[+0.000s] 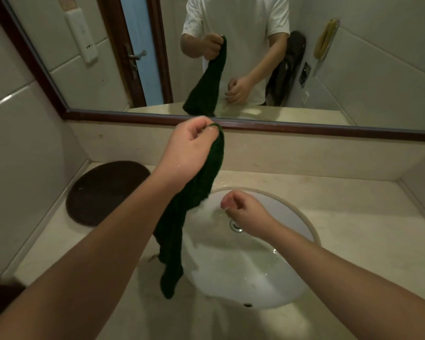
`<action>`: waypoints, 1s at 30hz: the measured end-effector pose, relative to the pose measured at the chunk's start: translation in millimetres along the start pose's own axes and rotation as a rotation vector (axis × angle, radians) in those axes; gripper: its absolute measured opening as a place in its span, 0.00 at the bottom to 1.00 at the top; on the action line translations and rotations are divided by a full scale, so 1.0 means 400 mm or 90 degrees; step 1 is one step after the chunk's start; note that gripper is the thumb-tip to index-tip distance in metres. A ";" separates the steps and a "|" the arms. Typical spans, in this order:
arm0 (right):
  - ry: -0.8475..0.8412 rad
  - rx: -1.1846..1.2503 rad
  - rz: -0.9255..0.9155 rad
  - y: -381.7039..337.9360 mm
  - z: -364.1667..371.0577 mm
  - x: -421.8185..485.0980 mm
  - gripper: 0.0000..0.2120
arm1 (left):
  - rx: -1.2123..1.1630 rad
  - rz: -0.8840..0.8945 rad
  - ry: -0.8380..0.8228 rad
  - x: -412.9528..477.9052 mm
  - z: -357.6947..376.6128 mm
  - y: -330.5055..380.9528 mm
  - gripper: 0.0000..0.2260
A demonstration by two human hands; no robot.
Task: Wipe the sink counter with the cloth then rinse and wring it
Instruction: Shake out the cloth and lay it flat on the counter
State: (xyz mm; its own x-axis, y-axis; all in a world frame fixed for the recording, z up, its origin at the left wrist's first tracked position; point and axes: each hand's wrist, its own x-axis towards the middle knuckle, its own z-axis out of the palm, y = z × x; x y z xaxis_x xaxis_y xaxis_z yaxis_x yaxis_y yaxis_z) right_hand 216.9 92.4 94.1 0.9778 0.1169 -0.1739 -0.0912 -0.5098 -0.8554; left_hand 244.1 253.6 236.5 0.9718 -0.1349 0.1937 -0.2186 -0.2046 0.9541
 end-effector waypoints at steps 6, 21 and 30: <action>0.063 0.073 -0.130 -0.096 0.064 0.026 0.22 | 0.078 0.024 -0.050 -0.006 -0.029 0.007 0.07; 0.077 -0.010 0.016 0.075 -0.047 0.033 0.09 | -0.056 -0.073 0.214 0.007 -0.144 -0.075 0.10; 0.113 -0.190 0.037 0.052 -0.113 0.047 0.17 | -0.097 -0.113 0.308 0.020 -0.169 -0.132 0.12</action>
State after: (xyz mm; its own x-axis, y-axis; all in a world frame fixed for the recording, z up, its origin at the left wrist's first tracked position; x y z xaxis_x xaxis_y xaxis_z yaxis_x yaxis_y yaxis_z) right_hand 241.7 45.5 95.0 0.9925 -0.0559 -0.1085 -0.1141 -0.7412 -0.6615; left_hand 269.3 329.0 203.3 0.9305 0.3586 0.0745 -0.0664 -0.0351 0.9972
